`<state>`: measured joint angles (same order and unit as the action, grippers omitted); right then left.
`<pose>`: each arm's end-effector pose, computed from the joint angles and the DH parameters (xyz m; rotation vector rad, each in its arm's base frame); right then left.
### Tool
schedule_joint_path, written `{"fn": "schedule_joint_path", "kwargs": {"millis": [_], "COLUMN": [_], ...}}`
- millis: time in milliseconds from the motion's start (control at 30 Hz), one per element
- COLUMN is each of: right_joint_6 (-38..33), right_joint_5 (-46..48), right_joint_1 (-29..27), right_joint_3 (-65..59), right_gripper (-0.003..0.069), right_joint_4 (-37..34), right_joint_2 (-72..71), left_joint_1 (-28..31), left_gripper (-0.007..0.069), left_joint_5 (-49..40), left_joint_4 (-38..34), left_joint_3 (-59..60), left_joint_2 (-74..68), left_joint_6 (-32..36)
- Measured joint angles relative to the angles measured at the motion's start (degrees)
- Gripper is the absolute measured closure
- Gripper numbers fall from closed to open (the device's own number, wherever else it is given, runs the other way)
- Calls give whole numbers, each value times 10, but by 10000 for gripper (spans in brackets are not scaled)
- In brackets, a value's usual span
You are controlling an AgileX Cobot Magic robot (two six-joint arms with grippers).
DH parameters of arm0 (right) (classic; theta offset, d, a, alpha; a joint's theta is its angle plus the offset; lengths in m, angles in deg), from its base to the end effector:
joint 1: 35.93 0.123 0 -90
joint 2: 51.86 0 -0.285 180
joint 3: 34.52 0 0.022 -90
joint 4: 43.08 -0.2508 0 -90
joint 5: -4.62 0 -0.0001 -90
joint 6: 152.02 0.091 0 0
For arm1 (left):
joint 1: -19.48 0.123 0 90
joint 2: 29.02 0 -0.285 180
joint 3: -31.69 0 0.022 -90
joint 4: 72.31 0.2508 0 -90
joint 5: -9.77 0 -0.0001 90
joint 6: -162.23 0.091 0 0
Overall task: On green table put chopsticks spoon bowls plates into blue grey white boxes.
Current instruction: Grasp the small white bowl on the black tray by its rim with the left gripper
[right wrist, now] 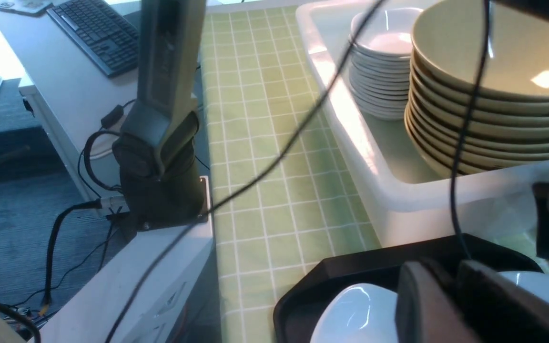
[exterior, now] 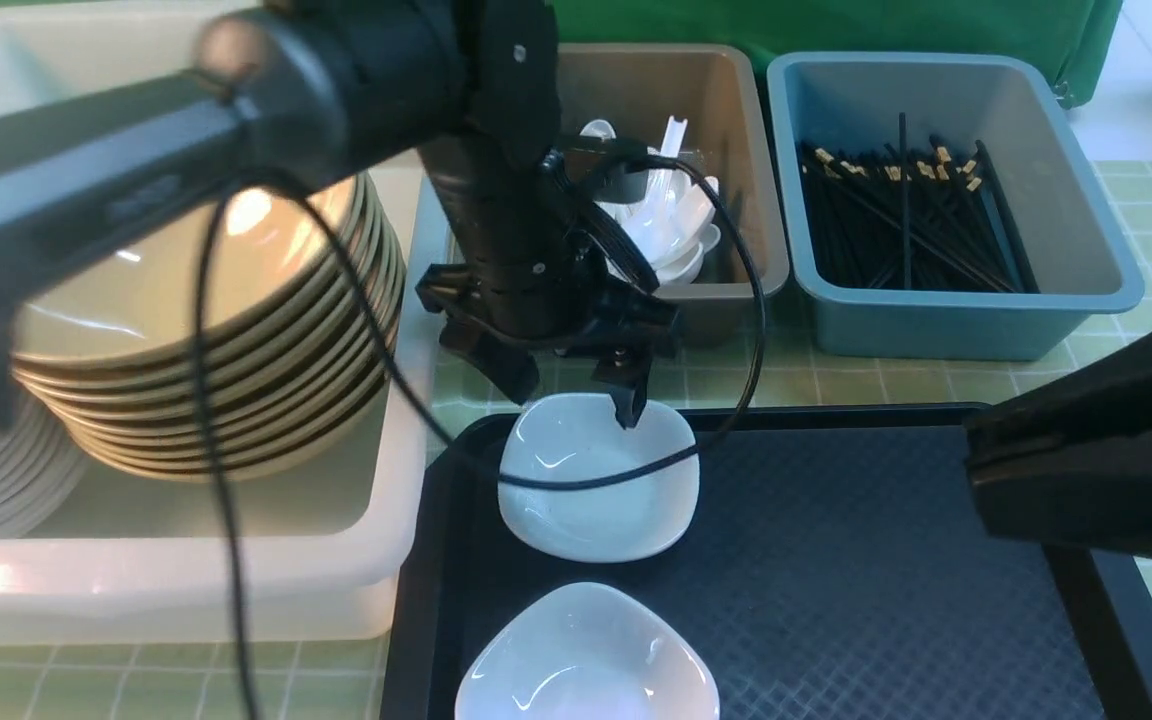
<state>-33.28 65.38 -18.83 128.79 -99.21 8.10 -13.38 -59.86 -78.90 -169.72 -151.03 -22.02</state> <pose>0.1236 0.1071 0.4162 -1.1482 1.6609 0.7622 0.3450 -0.2345 0.2510 0.6977 2.9239 -0.2404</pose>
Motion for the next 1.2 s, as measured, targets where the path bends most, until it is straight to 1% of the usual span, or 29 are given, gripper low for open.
{"fn": "schedule_joint_path", "kwargs": {"millis": [100,167,300,533,700,833,900,967,1000,1100,1133,1167,1200], "right_joint_6": [0,1,10,13,13,13,13,13,13,13,13,13,13], "right_joint_5": [0,1,2,2,2,2,2,2,2,2,2,2,2], "right_joint_1": [0,0,0,0,0,0,0,0,0,0,0,0,0], "right_joint_3": [0,0,0,0,0,0,0,0,0,0,0,0,0], "right_gripper": [550,549,549,540,533,531,530,529,530,530,529,529,528], "right_joint_4": [0,0,0,0,0,0,0,0,0,0,0,0,0], "right_joint_2": [0,0,0,0,0,0,0,0,0,0,0,0,0], "left_joint_1": [0,-1,-4,-5,1,2,2,2,2,2,2,2,2], "left_gripper": [50,50,50,50,50,57,105,134,202,346,389,411,485], "left_joint_5": [-2,-2,6,8,0,0,0,0,0,0,0,0,0], "left_joint_4": [13,43,71,76,98,83,62,53,32,-5,-12,-15,-23], "left_joint_3": [-19,-27,-32,-32,-32,-32,-32,-32,-32,-32,-32,-32,-32], "left_joint_2": [-22,-37,-49,-79,-104,-109,-109,-109,-109,-109,-109,-109,-109], "left_joint_6": [-3,-18,-30,-30,-35,-28,-14,-6,6,19,21,21,22]}}
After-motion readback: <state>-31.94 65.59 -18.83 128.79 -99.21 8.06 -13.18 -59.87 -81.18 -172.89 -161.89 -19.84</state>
